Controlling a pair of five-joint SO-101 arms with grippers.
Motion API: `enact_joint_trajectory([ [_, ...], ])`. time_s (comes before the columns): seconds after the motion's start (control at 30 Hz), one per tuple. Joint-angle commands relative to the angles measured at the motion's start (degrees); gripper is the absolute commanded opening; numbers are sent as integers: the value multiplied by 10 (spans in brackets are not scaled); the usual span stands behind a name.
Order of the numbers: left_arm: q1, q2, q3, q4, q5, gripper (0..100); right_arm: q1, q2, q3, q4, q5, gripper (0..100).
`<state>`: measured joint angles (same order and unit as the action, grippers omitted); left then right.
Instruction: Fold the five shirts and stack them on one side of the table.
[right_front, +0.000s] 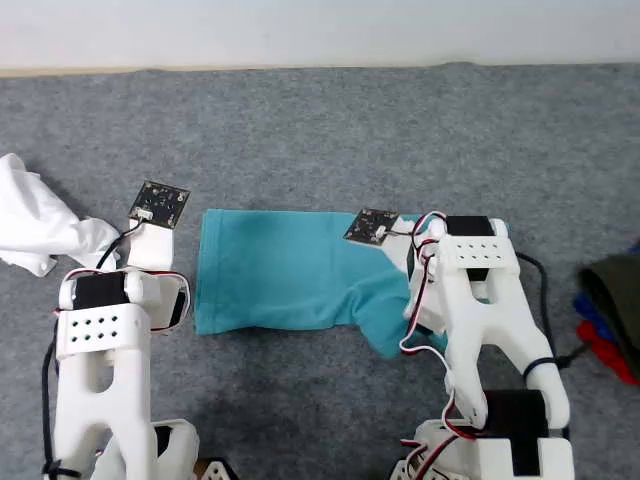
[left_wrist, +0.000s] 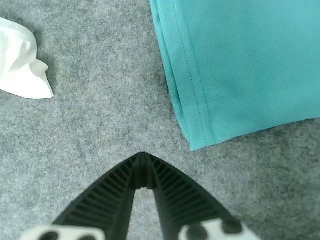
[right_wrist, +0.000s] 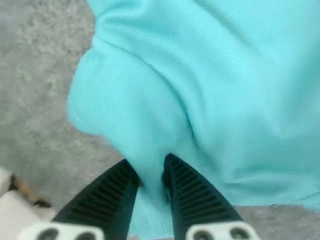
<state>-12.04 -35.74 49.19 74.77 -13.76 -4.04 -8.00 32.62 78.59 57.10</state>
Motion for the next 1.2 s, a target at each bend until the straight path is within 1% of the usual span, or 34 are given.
enact_joint_trajectory([
  [0.0,1,-15,-7,-8,-10,3,3,-12,-28,53,6,46],
  [0.07,1,-15,-7,-8,-27,3,3,-12,-27,87,11,46],
  [0.17,0,-15,-7,-8,-37,3,4,-13,-9,120,47,46],
  [0.43,0,-15,-8,-5,-37,3,26,-12,18,109,55,51],
  [0.47,1,-15,-8,-5,-37,3,27,-12,18,105,52,71],
  [0.53,1,-15,-8,-5,-37,3,27,-16,18,110,50,144],
  [0.63,1,-15,-8,-5,-37,3,24,-17,9,131,6,236],
  [0.7,1,-15,-8,-5,-37,3,22,-19,4,147,-1,277],
  [0.8,2,-15,-8,-8,-37,3,22,-30,-1,175,-1,284],
  [0.93,2,-15,-12,-8,-37,3,-7,-78,10,204,11,284],
  [1.03,2,-15,-19,-8,-35,3,-34,-110,49,182,10,284],
  [1.17,2,-12,-23,-9,-34,3,-55,-140,137,87,8,288],
])
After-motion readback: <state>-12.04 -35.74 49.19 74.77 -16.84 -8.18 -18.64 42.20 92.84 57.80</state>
